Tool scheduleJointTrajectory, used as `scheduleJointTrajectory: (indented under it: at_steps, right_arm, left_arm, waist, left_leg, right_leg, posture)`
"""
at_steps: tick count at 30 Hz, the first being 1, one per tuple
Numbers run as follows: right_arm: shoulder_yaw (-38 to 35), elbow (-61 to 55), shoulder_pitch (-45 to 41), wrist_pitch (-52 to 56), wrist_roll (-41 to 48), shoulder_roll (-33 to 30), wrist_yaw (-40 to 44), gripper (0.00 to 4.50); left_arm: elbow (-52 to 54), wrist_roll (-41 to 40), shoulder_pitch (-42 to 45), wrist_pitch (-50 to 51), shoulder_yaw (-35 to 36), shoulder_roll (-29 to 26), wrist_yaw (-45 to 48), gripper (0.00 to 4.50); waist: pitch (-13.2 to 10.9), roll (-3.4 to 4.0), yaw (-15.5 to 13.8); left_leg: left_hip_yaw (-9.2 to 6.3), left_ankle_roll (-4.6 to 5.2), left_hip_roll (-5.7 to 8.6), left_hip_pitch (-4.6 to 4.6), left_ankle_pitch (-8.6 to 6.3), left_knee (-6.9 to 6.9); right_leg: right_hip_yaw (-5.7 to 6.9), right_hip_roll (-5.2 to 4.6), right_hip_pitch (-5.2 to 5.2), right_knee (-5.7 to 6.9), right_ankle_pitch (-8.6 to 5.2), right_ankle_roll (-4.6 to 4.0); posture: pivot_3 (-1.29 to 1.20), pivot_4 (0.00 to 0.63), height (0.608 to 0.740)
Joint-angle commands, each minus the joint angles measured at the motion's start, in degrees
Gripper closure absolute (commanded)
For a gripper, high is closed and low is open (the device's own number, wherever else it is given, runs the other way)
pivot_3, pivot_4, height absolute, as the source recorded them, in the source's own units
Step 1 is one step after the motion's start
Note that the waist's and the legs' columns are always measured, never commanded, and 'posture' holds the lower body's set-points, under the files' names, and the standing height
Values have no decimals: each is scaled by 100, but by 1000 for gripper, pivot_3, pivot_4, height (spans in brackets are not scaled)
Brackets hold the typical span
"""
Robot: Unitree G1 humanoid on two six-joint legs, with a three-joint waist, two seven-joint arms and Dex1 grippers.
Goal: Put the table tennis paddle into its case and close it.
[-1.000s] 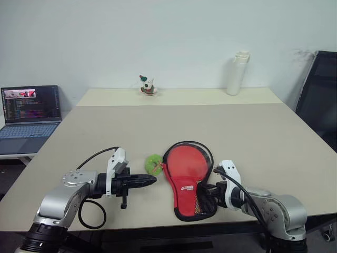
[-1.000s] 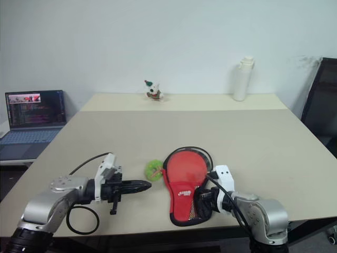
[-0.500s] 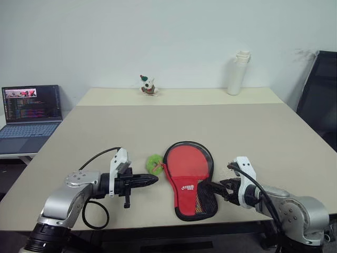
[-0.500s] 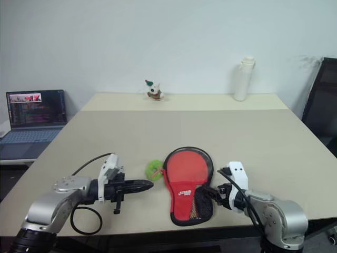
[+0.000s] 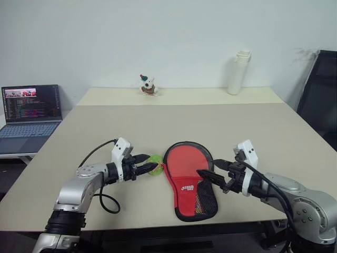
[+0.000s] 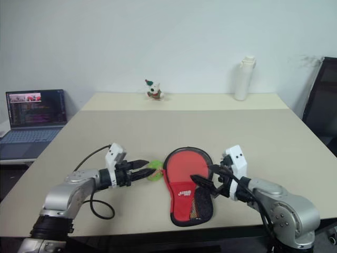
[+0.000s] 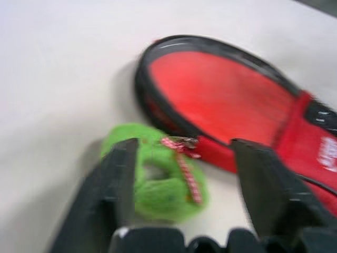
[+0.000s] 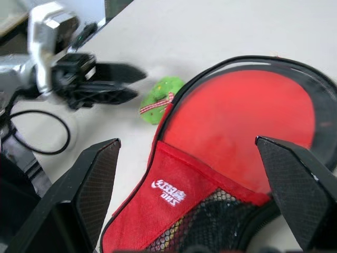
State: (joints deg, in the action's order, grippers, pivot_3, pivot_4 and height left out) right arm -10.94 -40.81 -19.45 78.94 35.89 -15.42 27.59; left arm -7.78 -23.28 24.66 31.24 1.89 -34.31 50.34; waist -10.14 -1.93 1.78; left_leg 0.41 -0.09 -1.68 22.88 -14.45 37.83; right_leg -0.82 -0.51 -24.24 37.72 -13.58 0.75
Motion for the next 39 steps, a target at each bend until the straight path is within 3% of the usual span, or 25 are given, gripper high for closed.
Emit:
scheduleJointTrajectory:
  at_steps: [1, 8, 18, 22, 32, 33, 39]
  right_arm:
    - [242, -53, 32, -347, 81, -208, 46, 0]
    - [746, 102, 33, -930, 6, -666, 120, 0]
    - [999, 204, 43, -1308, -16, -816, 45, 0]
    - [1225, 337, -62, -1672, -195, -915, 91, 0]
    - [1986, 2036, -1086, -2548, -881, -623, 143, 0]
    - [2059, 2214, -1161, -2636, -957, -559, 150, 0]
    - [2723, 3399, -1401, -3238, -1682, 41, -60, 0]
  left_arm:
    - [-247, 206, 293, 36, 12, 112, -341, 29]
    - [-1221, 421, 839, 182, -43, 399, -529, 29]
    - [-1858, 827, 1253, 112, -615, 536, 107, 29]
    - [-1771, 927, 1236, 108, -788, 453, 444, 803]
    - [-1602, 1001, 1195, 123, -778, 415, 557, 4295]
    - [-1567, 1000, 1185, 133, -777, 408, 559, 4473]
    - [-1307, 1077, 1160, 65, -753, 280, 520, 4473]
  waist:
    - [0, 0, -4]
    - [0, -2, -9]
    - [1, -4, -44]
    - [1, -4, -44]
    - [1, -4, -21]
    - [1, -4, -21]
    - [1, -4, -19]
  left_leg:
    - [0, 0, 0, 0, 0, 1]
    - [1, 0, 3, -1, 0, 4]
    - [-5, 0, 8, -3, 0, 7]
    - [-3, 0, 9, -3, 0, 7]
    - [-1, 0, 5, -6, 0, 7]
    - [0, 0, 5, -6, 0, 5]
    - [1, 0, 4, 1, 0, 5]
  right_leg:
    - [0, 0, 0, 1, 0, 0]
    - [2, 0, 3, 1, 1, 1]
    - [6, -4, 10, 2, 1, 2]
    - [5, -6, 10, 0, 1, 2]
    - [4, -2, 9, 3, 1, 2]
    - [3, -1, 8, 3, 1, 2]
    - [0, -2, 3, 2, 1, 1]
  posture:
    - [0, 150, 740]
    - [0, 150, 740]
    - [0, 150, 740]
    - [0, 150, 740]
    - [0, 150, 740]
    - [0, 150, 740]
    - [0, 150, 740]
